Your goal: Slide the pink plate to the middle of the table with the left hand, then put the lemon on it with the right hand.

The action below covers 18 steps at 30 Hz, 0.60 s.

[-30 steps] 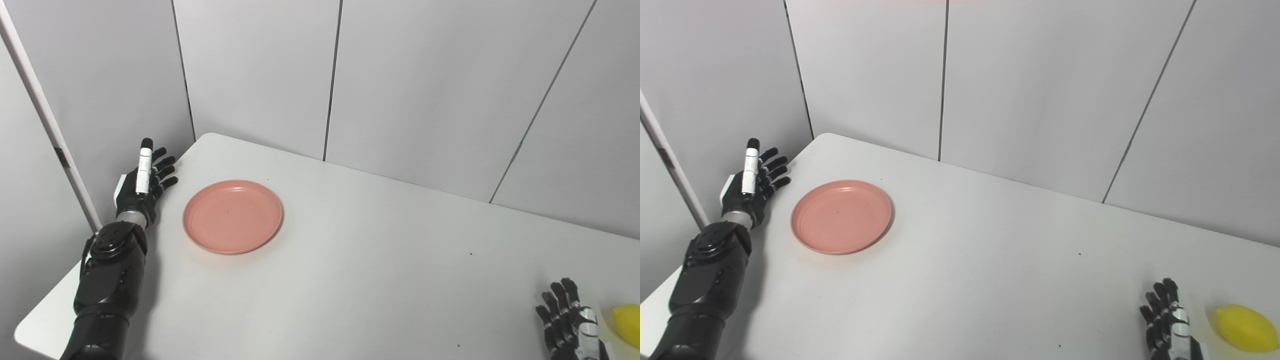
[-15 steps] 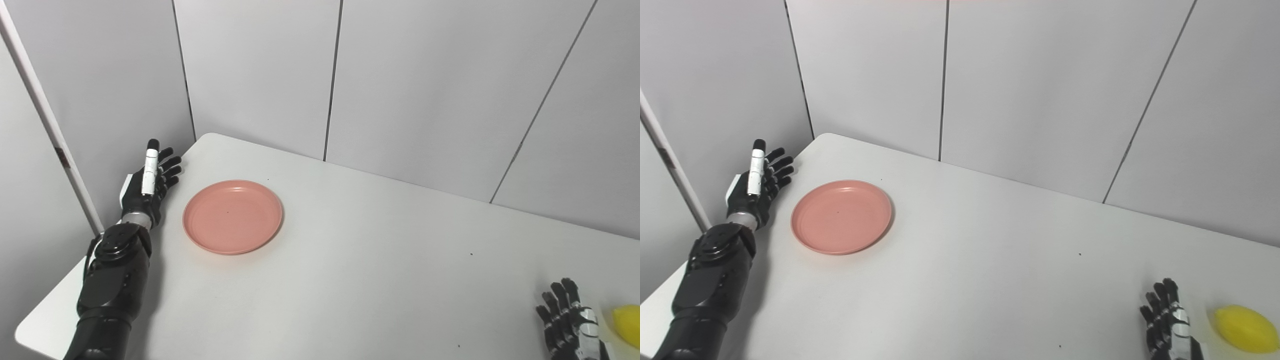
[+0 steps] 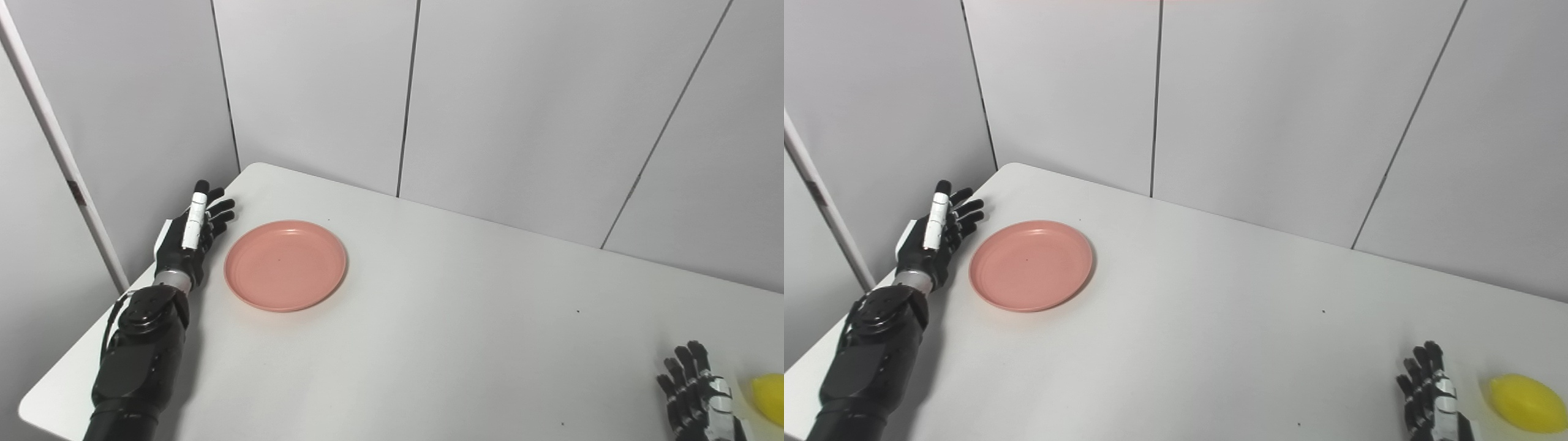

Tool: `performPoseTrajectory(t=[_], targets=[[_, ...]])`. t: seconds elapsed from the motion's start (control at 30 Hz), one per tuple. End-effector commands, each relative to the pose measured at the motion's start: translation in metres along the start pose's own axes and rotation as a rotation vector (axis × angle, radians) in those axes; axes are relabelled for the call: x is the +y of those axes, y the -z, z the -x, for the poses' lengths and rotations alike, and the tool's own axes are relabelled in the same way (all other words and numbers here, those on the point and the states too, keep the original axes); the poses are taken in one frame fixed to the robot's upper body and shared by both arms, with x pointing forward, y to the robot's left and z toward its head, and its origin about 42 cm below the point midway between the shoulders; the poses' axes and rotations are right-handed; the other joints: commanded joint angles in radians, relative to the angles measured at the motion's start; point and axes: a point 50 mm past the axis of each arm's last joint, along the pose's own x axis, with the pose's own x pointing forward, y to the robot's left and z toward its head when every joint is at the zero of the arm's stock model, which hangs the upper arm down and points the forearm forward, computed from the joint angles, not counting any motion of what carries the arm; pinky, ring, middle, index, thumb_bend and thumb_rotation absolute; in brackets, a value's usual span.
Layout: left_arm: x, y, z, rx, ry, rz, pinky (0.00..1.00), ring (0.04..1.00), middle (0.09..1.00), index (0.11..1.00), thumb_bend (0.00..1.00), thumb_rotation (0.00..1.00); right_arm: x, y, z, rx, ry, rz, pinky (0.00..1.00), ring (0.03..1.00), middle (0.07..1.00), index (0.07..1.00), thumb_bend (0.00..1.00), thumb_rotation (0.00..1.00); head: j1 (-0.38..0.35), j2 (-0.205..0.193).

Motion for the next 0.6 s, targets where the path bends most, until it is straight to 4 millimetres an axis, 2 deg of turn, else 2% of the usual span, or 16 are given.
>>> performPoseTrajectory(t=[0.0,0.57], targets=[[-0.024,0.021,0.007,0.106,0.064,0.024,0.88,0.837,0.812,0.809,0.93,0.89,0.005,0.036,0.029,0.134,0.031,-0.055,1.00,0.998,0.993,1.000,0.70,1.00,-0.001,0.002],[-0.044,0.027,0.011,0.124,0.106,0.008,0.90,0.834,0.800,0.805,0.90,0.94,0.005,0.033,0.031,0.124,0.030,-0.050,1.00,0.998,0.991,1.000,0.67,1.00,-0.002,0.012]])
